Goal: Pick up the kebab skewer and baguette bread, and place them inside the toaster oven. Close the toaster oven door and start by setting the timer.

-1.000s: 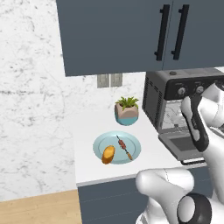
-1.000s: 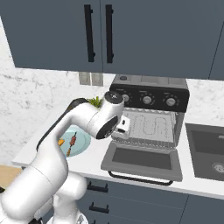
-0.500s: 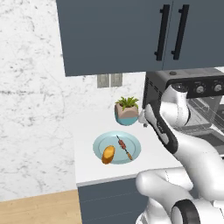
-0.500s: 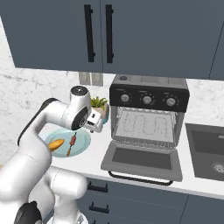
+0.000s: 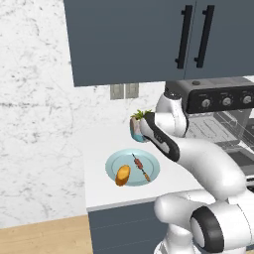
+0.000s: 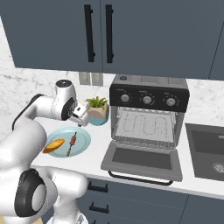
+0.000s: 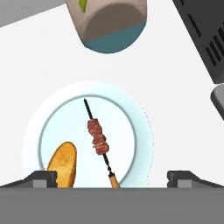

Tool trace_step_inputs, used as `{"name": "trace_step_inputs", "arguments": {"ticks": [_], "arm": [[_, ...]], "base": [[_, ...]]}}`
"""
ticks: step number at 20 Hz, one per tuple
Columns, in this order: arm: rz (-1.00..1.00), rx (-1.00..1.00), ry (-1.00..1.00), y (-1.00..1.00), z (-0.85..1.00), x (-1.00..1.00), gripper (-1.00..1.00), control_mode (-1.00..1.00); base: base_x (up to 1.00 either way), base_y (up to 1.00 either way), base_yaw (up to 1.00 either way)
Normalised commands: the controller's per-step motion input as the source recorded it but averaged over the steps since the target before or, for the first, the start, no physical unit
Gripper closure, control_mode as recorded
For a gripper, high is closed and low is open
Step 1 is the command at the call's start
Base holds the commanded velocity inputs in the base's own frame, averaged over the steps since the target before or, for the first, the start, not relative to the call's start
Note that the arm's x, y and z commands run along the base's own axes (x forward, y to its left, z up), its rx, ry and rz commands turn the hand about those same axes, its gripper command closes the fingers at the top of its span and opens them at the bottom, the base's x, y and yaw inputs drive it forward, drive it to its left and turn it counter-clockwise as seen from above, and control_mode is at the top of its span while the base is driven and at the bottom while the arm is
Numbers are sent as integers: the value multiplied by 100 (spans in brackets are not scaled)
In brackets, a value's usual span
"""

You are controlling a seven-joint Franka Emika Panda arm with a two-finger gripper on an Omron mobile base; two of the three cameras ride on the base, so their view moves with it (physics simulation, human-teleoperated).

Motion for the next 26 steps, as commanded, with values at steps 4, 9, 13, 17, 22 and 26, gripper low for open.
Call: {"name": "trace_step_inputs", "arguments": {"ticks": [4, 9, 13, 17, 22, 26], "arm": [[-6, 0, 2, 22, -2, 39, -100, -100], [-6, 0, 2, 29, -16, 10, -100, -100], [0, 0, 2, 13, -23, 0, -100, -100], [0, 5, 14, 16, -31, -6, -100, -100], [0, 5, 19, 48, -41, -4, -100, -100], [-1, 0, 9, 66, -46, 0, -100, -100]], "base": [[0, 0, 0], [0, 0, 0], [0, 0, 0], [0, 0, 0], [0, 0, 0], [0, 0, 0]]}}
